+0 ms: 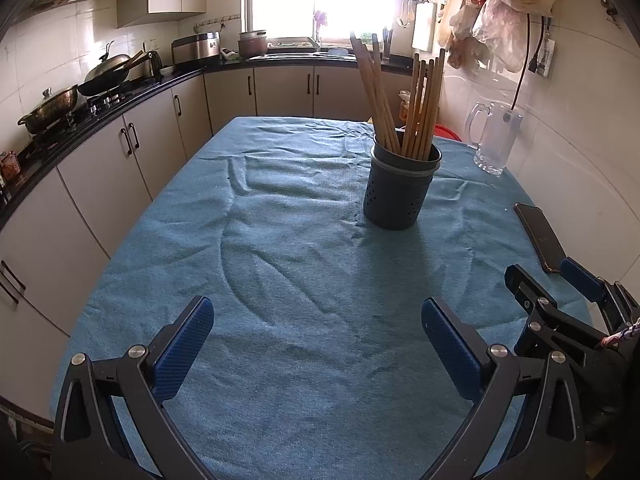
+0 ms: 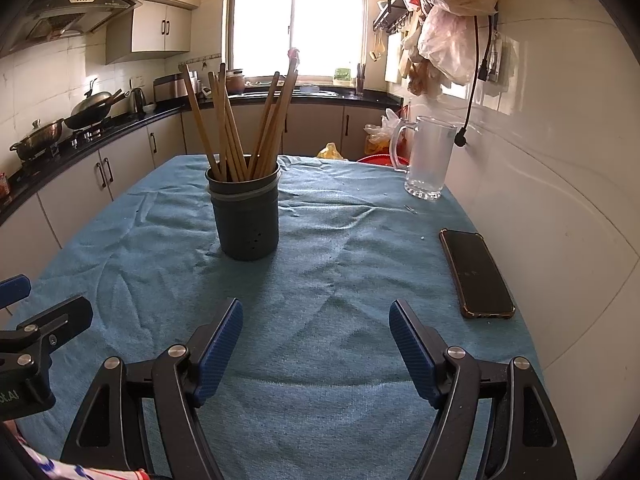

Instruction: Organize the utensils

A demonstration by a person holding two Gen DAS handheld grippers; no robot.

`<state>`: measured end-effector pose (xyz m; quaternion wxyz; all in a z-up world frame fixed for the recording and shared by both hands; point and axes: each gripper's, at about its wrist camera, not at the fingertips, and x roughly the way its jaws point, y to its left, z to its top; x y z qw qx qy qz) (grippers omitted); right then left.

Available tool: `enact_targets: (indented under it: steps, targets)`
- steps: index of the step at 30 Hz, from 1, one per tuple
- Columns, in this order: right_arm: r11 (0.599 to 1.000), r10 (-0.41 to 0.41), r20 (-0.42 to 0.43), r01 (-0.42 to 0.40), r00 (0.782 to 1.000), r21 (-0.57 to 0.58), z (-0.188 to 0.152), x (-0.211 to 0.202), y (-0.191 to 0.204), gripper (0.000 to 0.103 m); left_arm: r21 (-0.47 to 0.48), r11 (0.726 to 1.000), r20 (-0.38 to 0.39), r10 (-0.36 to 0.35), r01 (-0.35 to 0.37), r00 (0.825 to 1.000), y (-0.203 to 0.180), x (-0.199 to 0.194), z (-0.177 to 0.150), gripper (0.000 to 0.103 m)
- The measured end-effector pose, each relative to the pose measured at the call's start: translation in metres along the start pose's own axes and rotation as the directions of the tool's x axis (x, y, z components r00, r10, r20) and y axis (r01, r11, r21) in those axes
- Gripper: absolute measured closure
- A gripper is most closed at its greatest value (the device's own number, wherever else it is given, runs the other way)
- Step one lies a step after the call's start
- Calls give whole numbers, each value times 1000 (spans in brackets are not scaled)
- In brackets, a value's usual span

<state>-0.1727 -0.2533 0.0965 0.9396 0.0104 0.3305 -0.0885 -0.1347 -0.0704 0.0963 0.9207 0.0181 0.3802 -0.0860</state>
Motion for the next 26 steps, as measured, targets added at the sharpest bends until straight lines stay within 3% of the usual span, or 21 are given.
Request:
enact_targets:
  steps: [26]
  targets:
    - [1000, 18, -16, -18, 1000, -14, -3, -1, 5, 23, -13, 1000, -12, 3, -3, 1000, 5, 1, -3, 0]
